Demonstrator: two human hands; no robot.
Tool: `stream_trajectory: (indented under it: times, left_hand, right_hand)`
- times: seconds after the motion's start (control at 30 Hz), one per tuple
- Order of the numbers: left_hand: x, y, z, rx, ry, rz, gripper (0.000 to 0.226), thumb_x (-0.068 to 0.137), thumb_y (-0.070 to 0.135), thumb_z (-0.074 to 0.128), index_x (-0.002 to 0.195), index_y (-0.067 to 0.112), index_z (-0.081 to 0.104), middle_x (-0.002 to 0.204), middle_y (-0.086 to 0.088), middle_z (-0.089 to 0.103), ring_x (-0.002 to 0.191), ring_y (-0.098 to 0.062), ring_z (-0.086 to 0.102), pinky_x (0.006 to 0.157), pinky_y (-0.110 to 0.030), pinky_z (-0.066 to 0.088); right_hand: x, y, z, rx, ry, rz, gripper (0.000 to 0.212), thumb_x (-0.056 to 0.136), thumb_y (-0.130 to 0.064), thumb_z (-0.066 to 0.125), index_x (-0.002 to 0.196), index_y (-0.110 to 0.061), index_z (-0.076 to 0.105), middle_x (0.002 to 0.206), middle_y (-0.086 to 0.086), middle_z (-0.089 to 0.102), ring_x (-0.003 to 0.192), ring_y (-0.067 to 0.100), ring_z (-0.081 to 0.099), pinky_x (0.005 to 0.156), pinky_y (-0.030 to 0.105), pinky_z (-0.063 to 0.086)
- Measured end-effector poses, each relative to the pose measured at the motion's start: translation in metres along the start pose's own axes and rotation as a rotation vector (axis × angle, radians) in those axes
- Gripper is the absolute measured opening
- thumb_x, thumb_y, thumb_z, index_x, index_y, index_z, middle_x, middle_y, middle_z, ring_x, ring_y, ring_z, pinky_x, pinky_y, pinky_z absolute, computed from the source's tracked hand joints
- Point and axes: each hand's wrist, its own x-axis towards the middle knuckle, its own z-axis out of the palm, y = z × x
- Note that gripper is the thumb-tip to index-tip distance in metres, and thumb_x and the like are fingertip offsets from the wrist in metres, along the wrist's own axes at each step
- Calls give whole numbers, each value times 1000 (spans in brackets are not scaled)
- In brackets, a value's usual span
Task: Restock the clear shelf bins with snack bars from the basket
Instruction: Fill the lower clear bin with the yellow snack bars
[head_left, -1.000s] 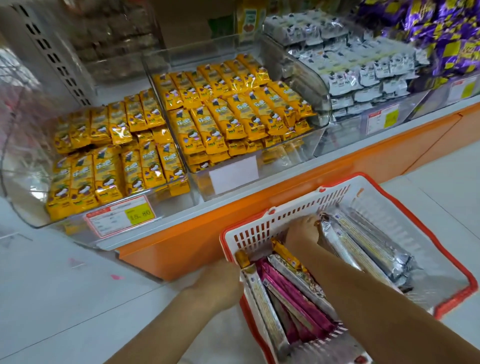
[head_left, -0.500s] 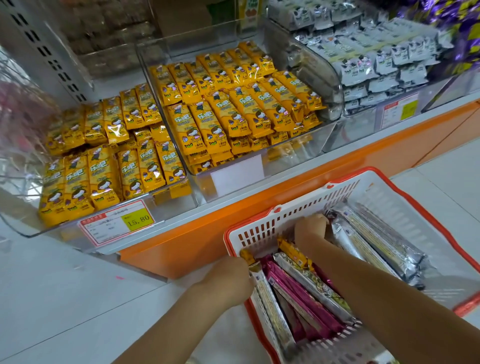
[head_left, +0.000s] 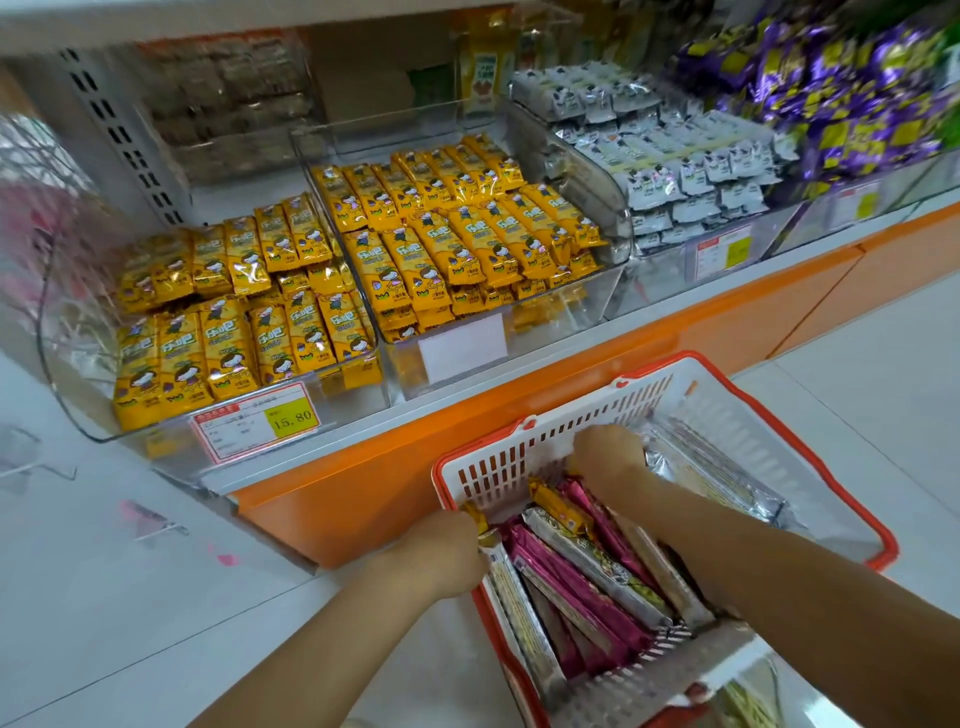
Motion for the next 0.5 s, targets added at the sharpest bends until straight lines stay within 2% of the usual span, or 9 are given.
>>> stream_trajectory:
  times: [0.07,0.13,0.2,0.27,0.33,0.37,0.43,0.5]
  left_hand:
    - [-5,0,-2,3,-6,-1,26,90,38,51,109,22,62,106,-1,66,90,-17,64,81,-36,57]
    - [-10,1,-4,-22,5,-16,27,90,40,51,109,25,62,105,0,66,88,-16,64,80,-34,57]
    - [-22,4,-12,-73,38,-6,31,90,42,52,113,25,62,108,-1,67,91,-16,64,82,-33,57]
    - [-36,9,-24,-115,95,-1,36,92,37,53,123,20,57,119,-4,64,100,-18,62,81,-26,53]
    - [-50,12,-38,-143,207,9,43,94,33,54,132,14,50,129,-6,58,109,-19,58,78,-21,46]
    - [-55,13,-43,-185,267,24,50,94,35,55,138,14,44,135,-5,54,115,-19,55,82,-22,44]
    - [-64,14,-51,-347,350,83,68,89,42,61,146,18,32,144,-3,45,126,-19,49,95,-25,40]
    - [-72,15,-58,-602,357,135,80,81,48,68,147,26,29,146,-3,42,129,-20,46,100,-29,39]
  right_hand:
    - [-3,9,-15,94,19,0,25,92,0,47,112,-6,60,111,9,64,102,23,64,81,31,53]
    - [-2,20,-28,208,20,-4,9,89,-4,52,90,-8,60,95,9,63,84,20,64,69,27,51]
    - [0,32,-39,313,17,-23,20,84,-12,62,66,-6,55,64,4,50,55,13,47,50,21,39]
    - [-6,43,-50,400,-30,-84,27,81,-21,68,62,-4,60,51,1,34,48,12,32,46,23,24]
    - [-20,51,-63,552,-93,-141,32,79,-29,72,58,-10,58,51,1,36,51,12,34,51,24,26]
    - [-29,53,-68,680,-128,-156,29,78,-30,75,59,-12,61,53,1,43,53,12,41,54,24,32]
    - [-44,53,-78,935,-229,-185,13,76,-24,79,75,-12,72,68,0,62,64,10,56,58,20,44]
    - [-58,51,-87,1035,-335,-230,18,78,-17,78,93,-9,73,86,-1,69,77,9,63,62,15,49]
